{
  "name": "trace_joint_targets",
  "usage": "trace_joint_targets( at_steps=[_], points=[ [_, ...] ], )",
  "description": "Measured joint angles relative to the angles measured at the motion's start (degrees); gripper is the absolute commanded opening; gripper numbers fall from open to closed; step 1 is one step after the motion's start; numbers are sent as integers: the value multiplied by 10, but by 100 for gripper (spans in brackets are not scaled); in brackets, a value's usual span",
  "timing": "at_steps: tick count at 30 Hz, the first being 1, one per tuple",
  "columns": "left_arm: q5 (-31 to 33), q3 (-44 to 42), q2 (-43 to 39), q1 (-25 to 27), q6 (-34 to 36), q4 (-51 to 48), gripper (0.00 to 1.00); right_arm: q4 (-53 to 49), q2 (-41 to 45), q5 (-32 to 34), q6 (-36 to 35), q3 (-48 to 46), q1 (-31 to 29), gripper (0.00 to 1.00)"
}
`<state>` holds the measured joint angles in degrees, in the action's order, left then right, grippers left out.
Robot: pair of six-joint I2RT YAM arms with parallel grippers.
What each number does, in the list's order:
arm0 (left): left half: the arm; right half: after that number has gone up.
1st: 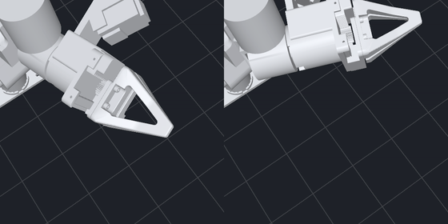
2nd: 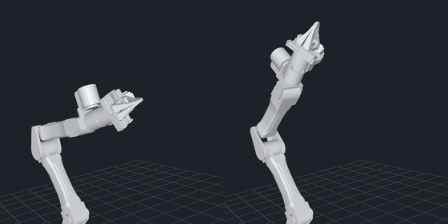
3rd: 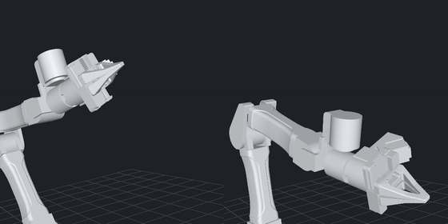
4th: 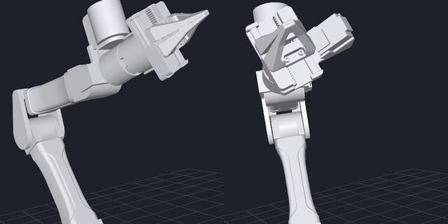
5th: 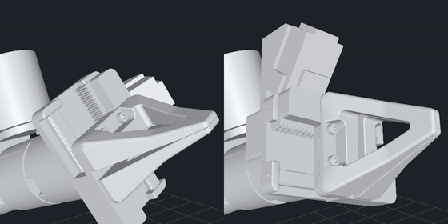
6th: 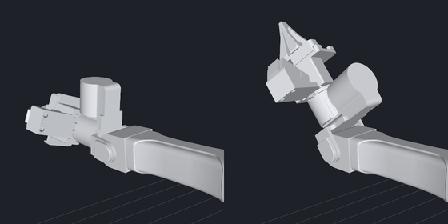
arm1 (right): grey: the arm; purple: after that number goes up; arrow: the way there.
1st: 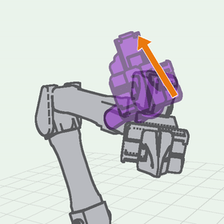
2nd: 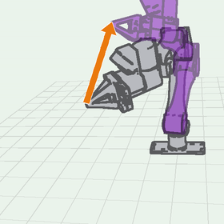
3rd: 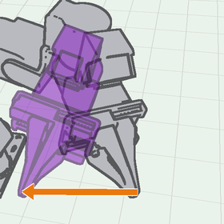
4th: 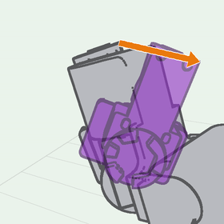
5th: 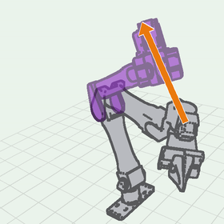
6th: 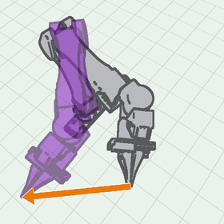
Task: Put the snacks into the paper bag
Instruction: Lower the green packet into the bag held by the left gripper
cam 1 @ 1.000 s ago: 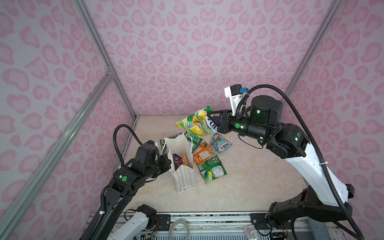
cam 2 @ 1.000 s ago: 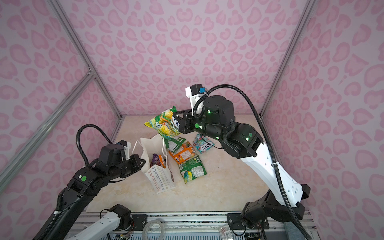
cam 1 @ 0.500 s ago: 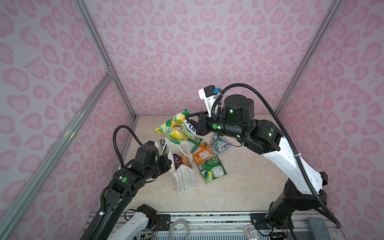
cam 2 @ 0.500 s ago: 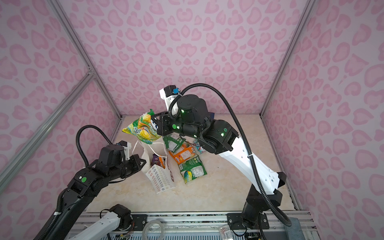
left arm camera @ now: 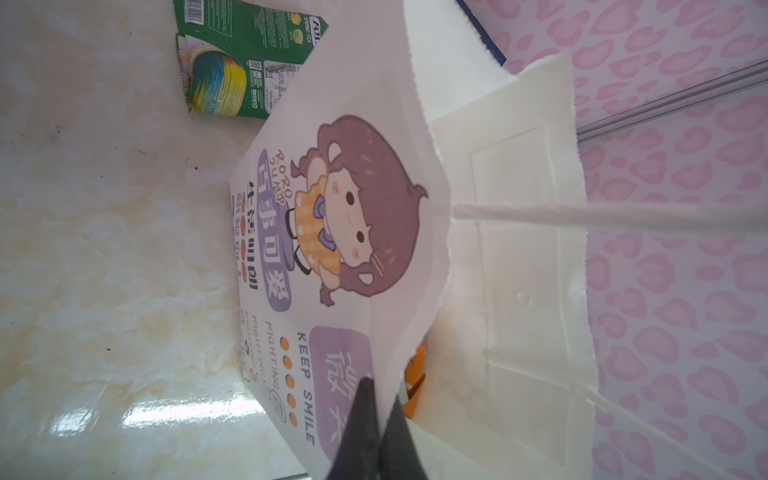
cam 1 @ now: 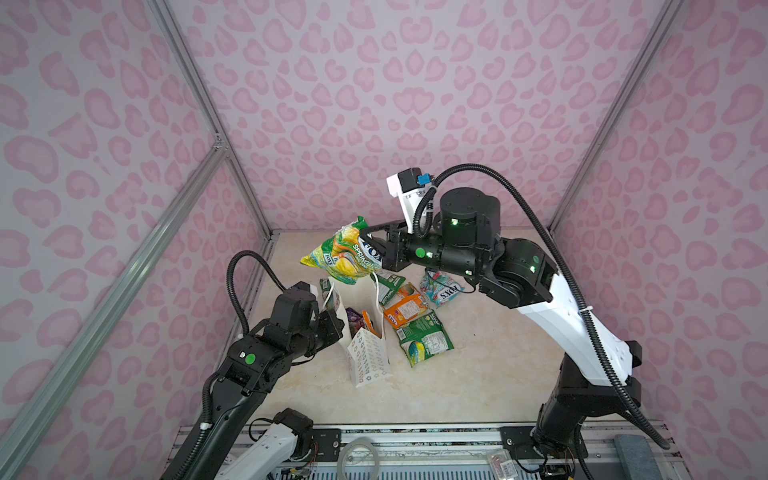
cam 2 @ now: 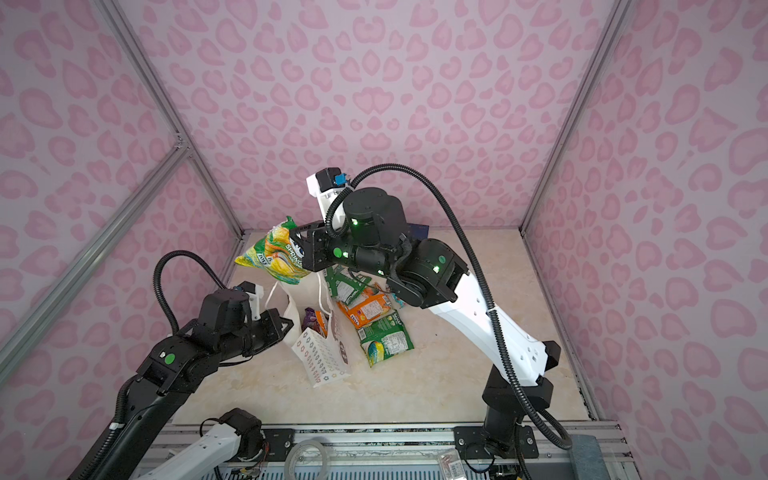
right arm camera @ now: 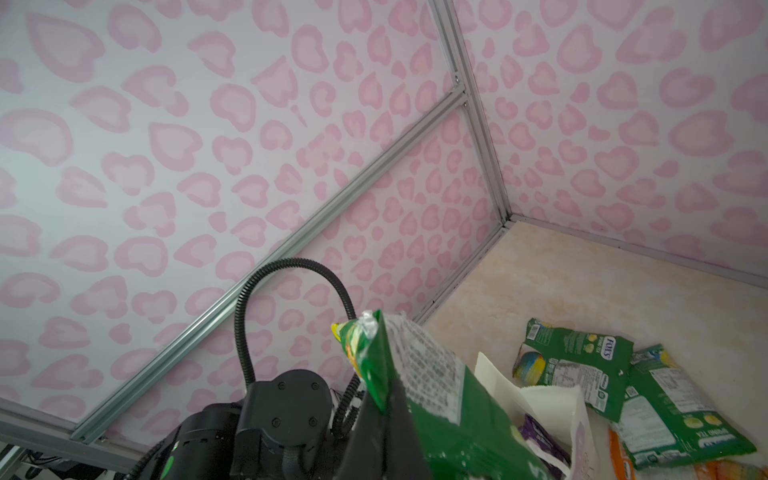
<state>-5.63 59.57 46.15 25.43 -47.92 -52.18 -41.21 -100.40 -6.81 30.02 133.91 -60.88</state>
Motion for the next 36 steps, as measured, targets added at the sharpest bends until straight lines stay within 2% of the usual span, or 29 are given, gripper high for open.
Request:
trace_joint_targets(
  at_steps=[6, 16, 24, 36],
  points=[
    [0, 0, -2, 0, 0, 0, 6, -3, 30, 31, 9, -114, -7, 0],
    [0, 5, 0, 0, 0, -2, 6, -12, 46, 82, 10, -198, -7, 0],
    [11, 8, -8, 0, 0, -9, 6, -28, 18, 128, 3, -179, -9, 0],
    [31, 11, -10, 0, -17, -19, 6, -43, -53, 186, 2, -158, -54, 0]
  ],
)
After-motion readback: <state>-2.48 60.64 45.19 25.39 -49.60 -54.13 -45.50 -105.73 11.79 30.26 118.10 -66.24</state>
